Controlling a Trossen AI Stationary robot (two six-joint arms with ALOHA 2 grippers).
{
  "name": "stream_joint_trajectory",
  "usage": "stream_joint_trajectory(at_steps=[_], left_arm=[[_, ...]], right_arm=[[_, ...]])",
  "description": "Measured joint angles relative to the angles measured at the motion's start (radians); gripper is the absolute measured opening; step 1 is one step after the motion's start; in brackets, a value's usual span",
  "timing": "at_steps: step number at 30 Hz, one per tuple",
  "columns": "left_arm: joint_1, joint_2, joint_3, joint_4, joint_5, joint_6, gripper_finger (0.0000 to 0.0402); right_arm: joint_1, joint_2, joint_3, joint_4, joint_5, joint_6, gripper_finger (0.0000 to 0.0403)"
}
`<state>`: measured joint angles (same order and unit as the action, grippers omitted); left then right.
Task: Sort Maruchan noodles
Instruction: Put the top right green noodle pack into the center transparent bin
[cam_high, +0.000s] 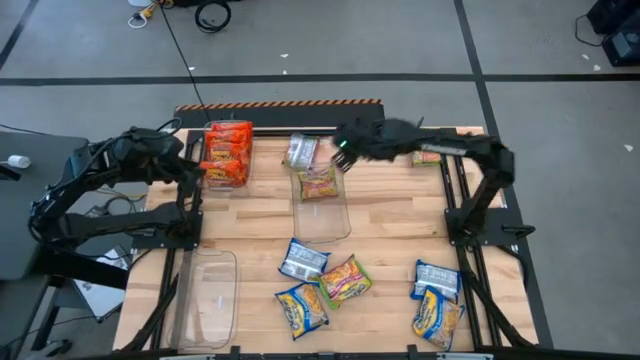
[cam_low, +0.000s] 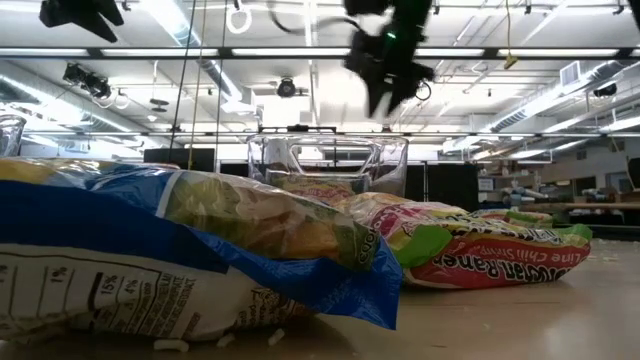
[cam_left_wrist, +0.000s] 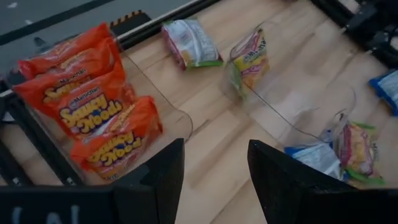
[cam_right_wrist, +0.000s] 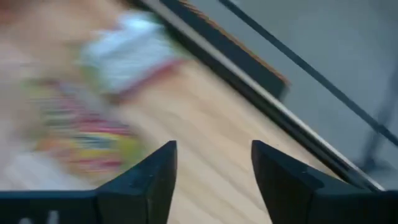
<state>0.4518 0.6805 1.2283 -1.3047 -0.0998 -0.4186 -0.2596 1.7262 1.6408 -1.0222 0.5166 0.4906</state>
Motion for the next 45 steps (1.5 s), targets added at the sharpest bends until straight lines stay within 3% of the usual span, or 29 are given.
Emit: stream_joint_trajectory(at_steps=[6, 13, 20, 24, 28, 34, 43, 45], left_arm=[[-0.052, -0.061, -0.078, 0.077, 0.01, -0.073, 0.0181], [-0.111, -0.079, -0.209, 0.369, 0.023, -0.101, 0.0181], [-0.122, 0.064, -0.177, 0.378, -0.036, -0.028, 0.0181], [-0.123, 0.125, -0.146, 0.378, -0.034, 0.007, 0.0181], [-0.123, 0.146, -0.116, 0.378, -0.038, 0.012, 0.0181], [-0.122, 0.142, -0.089, 0.378, -0.045, 0.011, 0.0181], [-0.122, 0.13, -0.087, 0.378, -0.045, 0.012, 0.0181], [-0.122, 0.124, -0.086, 0.377, -0.046, 0.012, 0.0181]], right_arm=[[-0.194, -0.117, -0.221, -0.073, 0.04, 0.035, 0.0246], [-0.417, -0.09, -0.444, -0.049, 0.056, -0.026, 0.0232], [-0.545, 0.031, -0.44, -0.022, 0.022, -0.05, 0.0226], [-0.57, 0.071, -0.44, -0.005, -0.065, -0.029, 0.0225], [-0.57, 0.113, -0.441, 0.031, -0.059, -0.015, 0.0214], [-0.58, 0.156, -0.441, 0.094, -0.042, 0.06, 0.0166], [-0.589, 0.126, -0.443, 0.094, -0.001, 0.083, 0.0018], [-0.588, 0.088, -0.443, 0.093, -0.001, 0.083, 0.001]])
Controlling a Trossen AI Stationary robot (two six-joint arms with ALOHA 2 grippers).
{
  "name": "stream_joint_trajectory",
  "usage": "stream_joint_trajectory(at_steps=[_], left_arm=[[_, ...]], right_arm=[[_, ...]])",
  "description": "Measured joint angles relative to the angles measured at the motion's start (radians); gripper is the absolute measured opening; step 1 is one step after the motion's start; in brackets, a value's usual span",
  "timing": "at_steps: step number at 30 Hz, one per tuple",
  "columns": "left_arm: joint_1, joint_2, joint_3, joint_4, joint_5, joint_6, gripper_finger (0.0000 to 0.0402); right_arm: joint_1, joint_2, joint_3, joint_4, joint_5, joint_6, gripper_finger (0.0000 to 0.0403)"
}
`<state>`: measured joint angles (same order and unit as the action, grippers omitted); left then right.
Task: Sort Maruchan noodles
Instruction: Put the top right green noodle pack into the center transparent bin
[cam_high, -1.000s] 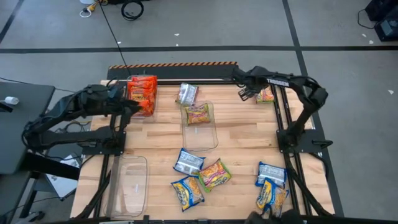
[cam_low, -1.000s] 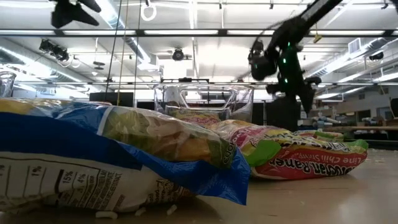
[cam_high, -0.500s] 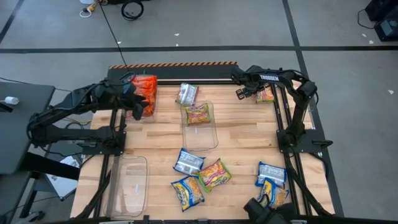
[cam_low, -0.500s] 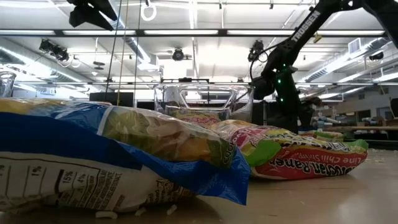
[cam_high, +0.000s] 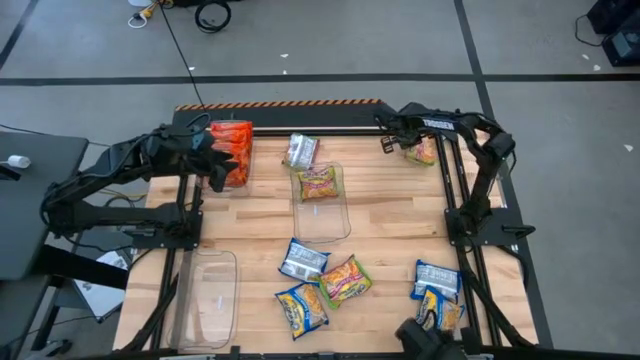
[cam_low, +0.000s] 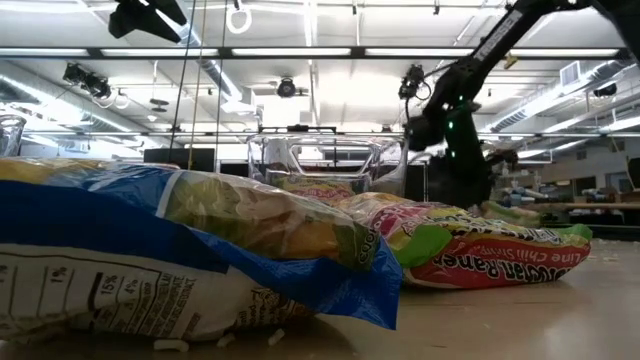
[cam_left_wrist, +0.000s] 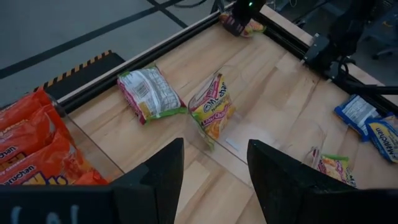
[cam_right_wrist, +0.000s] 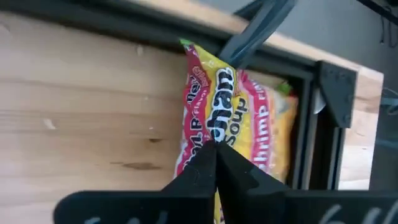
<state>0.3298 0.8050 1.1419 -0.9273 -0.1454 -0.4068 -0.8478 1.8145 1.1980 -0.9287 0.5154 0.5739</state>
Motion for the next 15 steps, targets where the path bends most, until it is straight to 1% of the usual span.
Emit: stream_joint_trajectory(at_steps=[3, 7, 9, 11, 15], left_arm=[[0.0, -0.013, 0.0, -0.002, 0.0, 0.009, 0.0181], [0.0, -0.031, 0.0, -0.002, -0.029, 0.028, 0.0181], [0.0, -0.038, 0.0, -0.002, -0.044, 0.05, 0.0181], [0.0, -0.042, 0.0, -0.001, -0.053, 0.053, 0.0181], [0.0, -0.049, 0.0, -0.002, -0.097, 0.053, 0.0181]], right_arm=[[0.012, -0.084, 0.0, 0.0, -0.009, 0.046, 0.0009], [0.079, -0.235, 0.0, 0.036, -0.045, 0.182, 0.0006], [0.134, -0.315, 0.0, 0.068, -0.067, 0.272, 0.0006], [0.202, -0.386, 0.0, 0.099, -0.067, 0.366, 0.0004], [0.368, -0.487, 0.0, 0.146, -0.025, 0.564, 0.0003]])
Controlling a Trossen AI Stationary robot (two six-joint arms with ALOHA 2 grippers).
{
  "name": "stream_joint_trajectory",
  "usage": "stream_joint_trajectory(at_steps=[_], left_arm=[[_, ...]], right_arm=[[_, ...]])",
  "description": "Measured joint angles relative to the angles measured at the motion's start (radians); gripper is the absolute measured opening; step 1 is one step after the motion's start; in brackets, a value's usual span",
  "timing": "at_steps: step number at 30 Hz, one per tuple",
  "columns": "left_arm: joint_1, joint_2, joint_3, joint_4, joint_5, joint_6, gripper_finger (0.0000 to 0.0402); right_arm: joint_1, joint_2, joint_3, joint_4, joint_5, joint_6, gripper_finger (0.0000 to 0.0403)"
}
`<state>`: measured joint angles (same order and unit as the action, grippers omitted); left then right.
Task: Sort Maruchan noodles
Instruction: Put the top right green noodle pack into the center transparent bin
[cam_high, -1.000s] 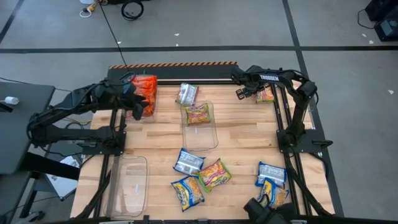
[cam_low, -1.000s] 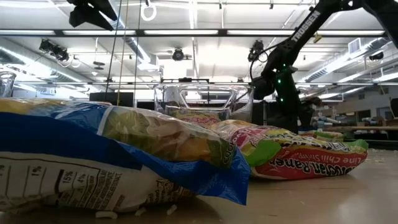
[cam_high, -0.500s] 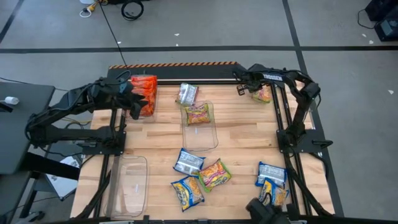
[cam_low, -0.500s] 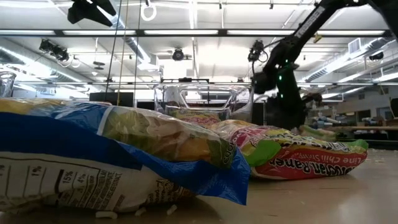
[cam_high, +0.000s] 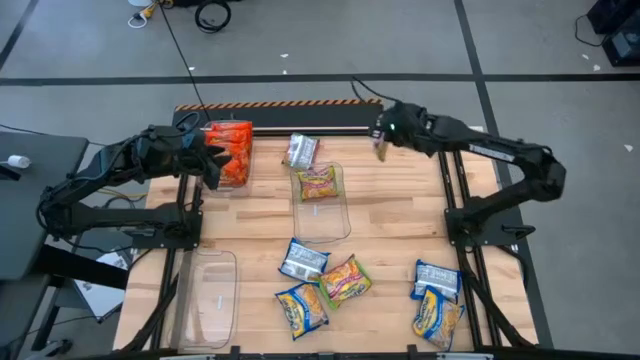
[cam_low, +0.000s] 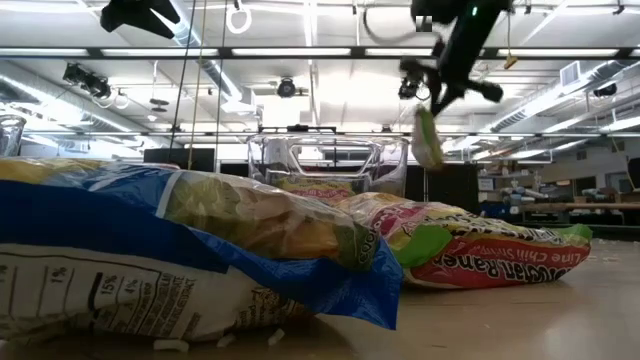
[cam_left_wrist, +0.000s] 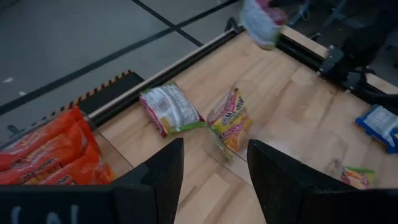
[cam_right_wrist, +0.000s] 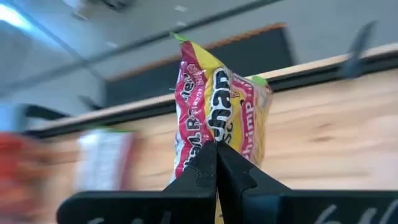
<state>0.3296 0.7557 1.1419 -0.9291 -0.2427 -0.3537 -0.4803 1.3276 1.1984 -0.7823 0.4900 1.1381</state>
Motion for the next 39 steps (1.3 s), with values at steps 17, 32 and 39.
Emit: stream_joint_trajectory(at_steps=[17, 32, 39], left_arm=[[0.0, -0.019, 0.0, -0.004, -0.09, -0.001, 0.0181], [0.0, -0.024, 0.0, -0.003, 0.064, -0.08, 0.0181], [0.0, -0.023, 0.0, -0.002, 0.062, -0.081, 0.0181]], right_arm=[[0.614, 0.21, 0.0, 0.334, 0.308, 0.756, 0.0002], [0.556, 0.503, 0.0, 0.644, 0.263, 1.043, 0.0003], [0.481, 0.501, 0.001, 0.604, 0.193, 0.969, 0.0006]])
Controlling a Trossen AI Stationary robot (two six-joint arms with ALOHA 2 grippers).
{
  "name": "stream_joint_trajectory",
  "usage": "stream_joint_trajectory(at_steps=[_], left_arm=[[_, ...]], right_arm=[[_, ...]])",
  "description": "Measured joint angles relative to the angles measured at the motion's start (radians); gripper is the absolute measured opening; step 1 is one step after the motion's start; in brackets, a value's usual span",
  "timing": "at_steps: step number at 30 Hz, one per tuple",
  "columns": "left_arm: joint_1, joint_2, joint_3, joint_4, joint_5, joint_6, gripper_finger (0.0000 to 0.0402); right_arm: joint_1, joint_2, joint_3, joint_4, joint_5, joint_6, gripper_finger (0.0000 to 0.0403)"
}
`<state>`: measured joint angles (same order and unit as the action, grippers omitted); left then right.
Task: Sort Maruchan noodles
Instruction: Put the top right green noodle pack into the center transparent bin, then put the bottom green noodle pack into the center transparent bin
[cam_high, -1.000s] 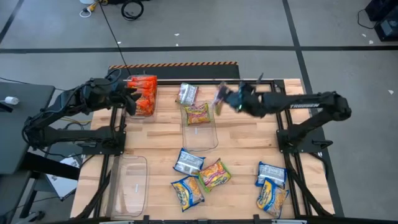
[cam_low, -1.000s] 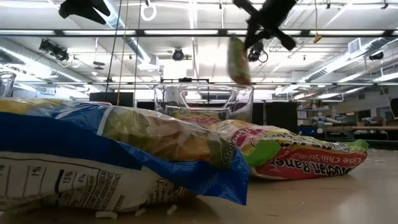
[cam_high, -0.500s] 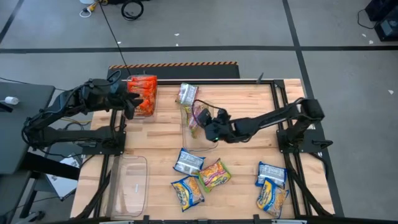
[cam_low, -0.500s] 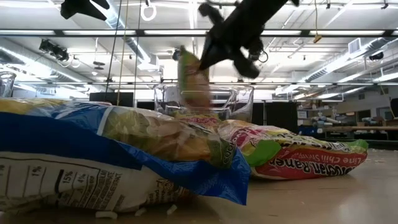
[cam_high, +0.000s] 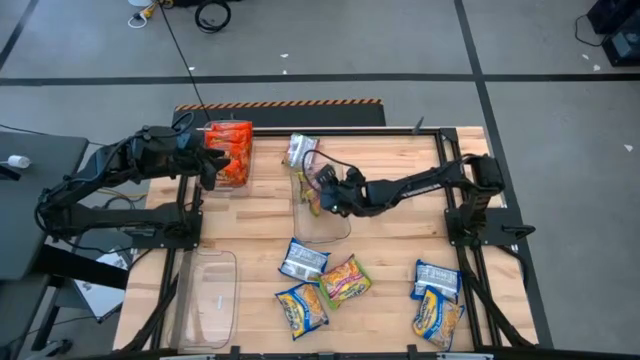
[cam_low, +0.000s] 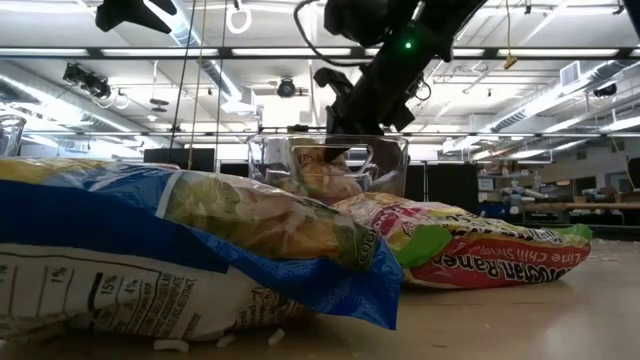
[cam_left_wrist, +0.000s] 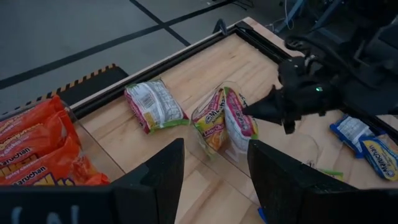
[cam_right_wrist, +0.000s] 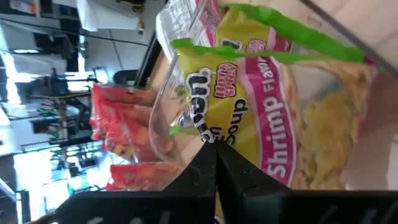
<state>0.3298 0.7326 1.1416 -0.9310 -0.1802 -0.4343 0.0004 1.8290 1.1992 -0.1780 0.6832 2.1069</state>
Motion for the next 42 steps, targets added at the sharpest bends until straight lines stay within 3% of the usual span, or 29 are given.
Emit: stream_joint_trajectory(at_steps=[9, 18, 26, 30, 34, 38, 42], left_arm=[[0.0, 0.0, 0.0, 0.0, -0.002, 0.0, 0.0181], [0.0, 0.0, 0.0, -0.001, -0.002, 0.011, 0.0181], [0.0, -0.007, 0.0, -0.014, -0.002, 0.011, 0.0181], [0.0, -0.008, 0.0, -0.019, -0.002, 0.001, 0.0181], [0.0, -0.008, 0.0, -0.019, 0.0, 0.0, 0.0181], [0.0, -0.008, 0.0, -0.019, 0.005, 0.0, 0.0181], [-0.016, -0.004, 0.0, -0.018, 0.067, 0.0, 0.0181]], right_arm=[[-0.062, 0.0, 0.0, 0.017, -0.11, -0.162, 0.0014], [-0.114, 0.0, 0.0, 0.067, -0.154, -0.389, 0.0088], [-0.177, -0.073, 0.049, 0.041, -0.309, -0.915, 0.0122], [-0.234, -0.092, 0.128, -0.062, -0.49, -1.269, 0.0123], [-0.262, -0.094, 0.223, -0.21, -0.682, -1.754, 0.0123], [-0.235, -0.094, 0.298, -0.418, -0.702, -2.123, 0.0123], [-0.152, -0.094, 0.348, -0.589, -0.707, -2.276, 0.0123]])
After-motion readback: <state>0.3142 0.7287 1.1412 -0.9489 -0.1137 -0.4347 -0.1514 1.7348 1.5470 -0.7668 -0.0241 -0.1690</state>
